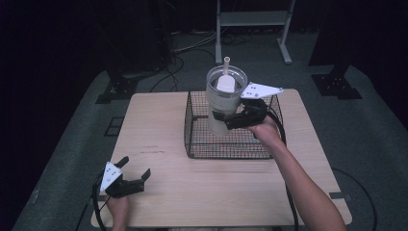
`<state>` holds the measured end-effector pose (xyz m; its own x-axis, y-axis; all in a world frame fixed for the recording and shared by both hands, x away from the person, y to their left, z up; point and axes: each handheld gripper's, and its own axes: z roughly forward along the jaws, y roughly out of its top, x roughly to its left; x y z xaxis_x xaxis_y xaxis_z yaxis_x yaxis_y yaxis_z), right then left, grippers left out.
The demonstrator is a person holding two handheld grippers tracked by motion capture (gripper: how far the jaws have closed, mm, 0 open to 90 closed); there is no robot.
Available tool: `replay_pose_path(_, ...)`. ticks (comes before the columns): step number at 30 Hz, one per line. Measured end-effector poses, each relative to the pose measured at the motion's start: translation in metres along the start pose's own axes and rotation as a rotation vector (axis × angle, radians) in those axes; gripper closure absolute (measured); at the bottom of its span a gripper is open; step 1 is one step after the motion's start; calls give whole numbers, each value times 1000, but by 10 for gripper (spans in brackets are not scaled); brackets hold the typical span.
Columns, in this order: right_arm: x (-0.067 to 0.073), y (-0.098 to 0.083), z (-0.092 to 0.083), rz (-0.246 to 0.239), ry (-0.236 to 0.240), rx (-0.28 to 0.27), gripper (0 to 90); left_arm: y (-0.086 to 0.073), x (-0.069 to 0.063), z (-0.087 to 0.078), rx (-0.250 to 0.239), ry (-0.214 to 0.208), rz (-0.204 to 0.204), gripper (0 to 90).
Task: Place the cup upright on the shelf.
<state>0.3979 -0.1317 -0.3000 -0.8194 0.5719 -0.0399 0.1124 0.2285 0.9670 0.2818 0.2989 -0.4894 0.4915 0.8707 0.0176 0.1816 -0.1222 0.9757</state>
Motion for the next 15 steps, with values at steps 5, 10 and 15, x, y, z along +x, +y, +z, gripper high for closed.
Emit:
replay_pose_path(5,-7,1,12,-10,-7,9,94,0,0,-1,-1,-1,0,0)
replay_pose_path(10,-16,0,25,-14,-7,16,94,0,0,-1,-1,-2,-1,0)
replay_pose_path(15,-25,-6,37,-3,-6,12,94,0,0,-1,-3,-3,-5,0)
